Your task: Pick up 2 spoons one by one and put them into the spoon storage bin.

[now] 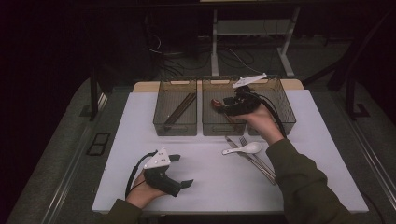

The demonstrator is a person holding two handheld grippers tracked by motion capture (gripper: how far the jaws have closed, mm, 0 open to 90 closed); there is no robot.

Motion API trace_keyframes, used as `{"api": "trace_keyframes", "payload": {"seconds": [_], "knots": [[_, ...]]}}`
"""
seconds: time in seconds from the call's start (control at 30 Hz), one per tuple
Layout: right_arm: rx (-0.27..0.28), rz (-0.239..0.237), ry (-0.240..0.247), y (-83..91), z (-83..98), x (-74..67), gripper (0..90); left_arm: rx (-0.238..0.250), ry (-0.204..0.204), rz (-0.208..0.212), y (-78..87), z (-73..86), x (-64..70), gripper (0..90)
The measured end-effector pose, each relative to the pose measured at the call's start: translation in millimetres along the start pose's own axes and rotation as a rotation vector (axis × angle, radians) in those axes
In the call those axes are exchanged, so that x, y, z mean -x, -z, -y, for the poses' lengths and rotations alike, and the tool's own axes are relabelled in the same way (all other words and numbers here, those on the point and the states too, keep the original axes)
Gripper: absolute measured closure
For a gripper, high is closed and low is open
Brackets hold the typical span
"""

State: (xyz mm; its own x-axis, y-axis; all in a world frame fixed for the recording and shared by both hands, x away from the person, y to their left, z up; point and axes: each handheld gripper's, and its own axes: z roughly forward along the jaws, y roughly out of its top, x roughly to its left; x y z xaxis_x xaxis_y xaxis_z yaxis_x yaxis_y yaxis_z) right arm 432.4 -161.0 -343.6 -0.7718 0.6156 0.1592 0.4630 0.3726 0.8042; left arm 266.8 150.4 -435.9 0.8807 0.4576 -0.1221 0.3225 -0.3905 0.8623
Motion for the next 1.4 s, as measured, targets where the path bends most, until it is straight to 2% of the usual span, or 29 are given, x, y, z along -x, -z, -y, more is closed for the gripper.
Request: {"api": "trace_keyframes", "payload": {"seconds": [0.33, 0.73, 1.07, 1.4], "knots": [[0.012, -0.019, 0.04, 28.2, 22.4, -9.0, 41.1, 0.002, 0.002, -0.006, 0.4, 0.4, -0.6, 0.0], [-0.022, -0.008, 0.029, 47.4, 66.4, -9.8, 41.1, 0.0, 0.007, -0.012, 1.5, 1.0, -1.9, 0.0], [-0.085, 0.021, -0.018, 53.5, 105.4, 2.2, 41.2, -0.003, 0.005, -0.011, 0.9, 1.3, -1.9, 0.0], [-0.159, 0.043, -0.056, 48.0, 130.4, 16.4, 41.3, -0.007, 0.0, -0.013, 0.2, 1.4, -1.2, 0.0]]}}
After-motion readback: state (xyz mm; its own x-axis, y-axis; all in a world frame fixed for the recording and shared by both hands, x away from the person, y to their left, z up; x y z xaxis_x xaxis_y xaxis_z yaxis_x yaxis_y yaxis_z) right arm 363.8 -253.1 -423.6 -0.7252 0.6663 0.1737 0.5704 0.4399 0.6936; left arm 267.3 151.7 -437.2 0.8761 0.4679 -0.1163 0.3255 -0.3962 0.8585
